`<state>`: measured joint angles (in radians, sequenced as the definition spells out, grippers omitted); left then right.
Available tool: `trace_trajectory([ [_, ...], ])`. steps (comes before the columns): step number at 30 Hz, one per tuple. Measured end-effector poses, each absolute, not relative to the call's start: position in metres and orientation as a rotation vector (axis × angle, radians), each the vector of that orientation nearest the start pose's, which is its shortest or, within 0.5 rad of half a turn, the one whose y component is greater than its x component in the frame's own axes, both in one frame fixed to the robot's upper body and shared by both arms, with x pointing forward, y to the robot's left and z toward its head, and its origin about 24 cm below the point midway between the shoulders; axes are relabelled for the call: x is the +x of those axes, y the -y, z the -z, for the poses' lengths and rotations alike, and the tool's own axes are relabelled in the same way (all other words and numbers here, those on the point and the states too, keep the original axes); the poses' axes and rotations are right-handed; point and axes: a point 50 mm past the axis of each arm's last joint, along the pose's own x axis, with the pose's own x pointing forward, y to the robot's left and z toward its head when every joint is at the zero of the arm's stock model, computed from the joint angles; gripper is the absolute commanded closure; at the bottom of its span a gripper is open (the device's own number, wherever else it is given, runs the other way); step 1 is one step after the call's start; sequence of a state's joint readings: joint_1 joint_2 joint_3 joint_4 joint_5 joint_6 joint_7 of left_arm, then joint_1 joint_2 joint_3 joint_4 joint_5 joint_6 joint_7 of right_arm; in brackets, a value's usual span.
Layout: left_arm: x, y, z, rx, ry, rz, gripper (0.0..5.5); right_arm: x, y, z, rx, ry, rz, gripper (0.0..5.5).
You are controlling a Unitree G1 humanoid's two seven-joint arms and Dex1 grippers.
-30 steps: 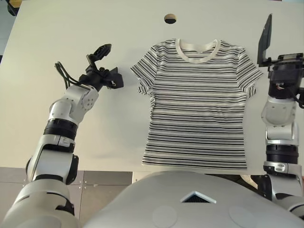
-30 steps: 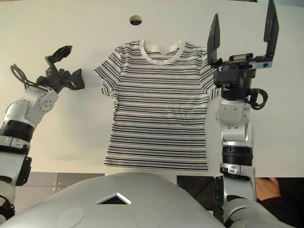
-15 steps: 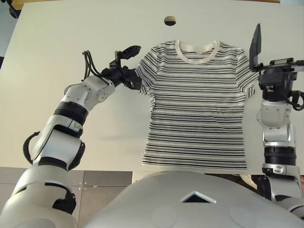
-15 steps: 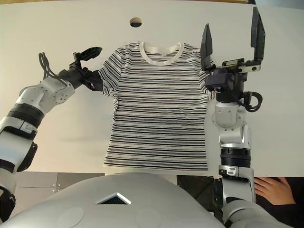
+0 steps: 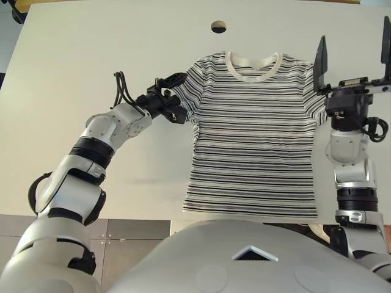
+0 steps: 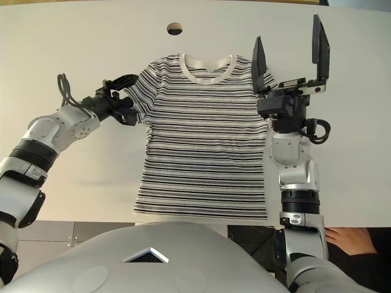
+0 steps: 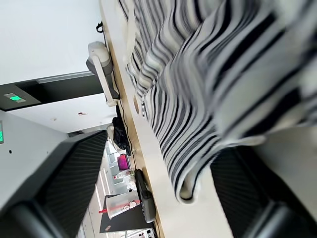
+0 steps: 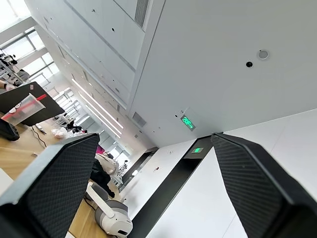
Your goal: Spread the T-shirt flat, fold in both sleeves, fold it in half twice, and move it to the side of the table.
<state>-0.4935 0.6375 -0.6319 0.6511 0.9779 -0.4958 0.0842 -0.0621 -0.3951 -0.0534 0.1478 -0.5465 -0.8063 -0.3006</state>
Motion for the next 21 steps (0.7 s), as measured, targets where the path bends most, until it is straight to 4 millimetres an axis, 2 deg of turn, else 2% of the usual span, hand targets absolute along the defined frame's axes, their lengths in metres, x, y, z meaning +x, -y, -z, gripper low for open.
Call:
trace_trajectory([
  [12, 0.302, -0.191, -0.007, 1.714, 0.136, 0.756, 4.44, 0.240, 0.191, -0.096, -0.777, 0.763, -0.075, 1.29],
  [16, 0.309, -0.194, -0.008, 1.726, 0.116, 0.715, 4.89, 0.240, 0.191, -0.096, -0.775, 0.763, -0.076, 1.29],
  [21, 0.313, -0.190, -0.009, 1.722, 0.136, 0.738, 5.38, 0.240, 0.190, -0.095, -0.773, 0.761, -0.077, 1.29],
])
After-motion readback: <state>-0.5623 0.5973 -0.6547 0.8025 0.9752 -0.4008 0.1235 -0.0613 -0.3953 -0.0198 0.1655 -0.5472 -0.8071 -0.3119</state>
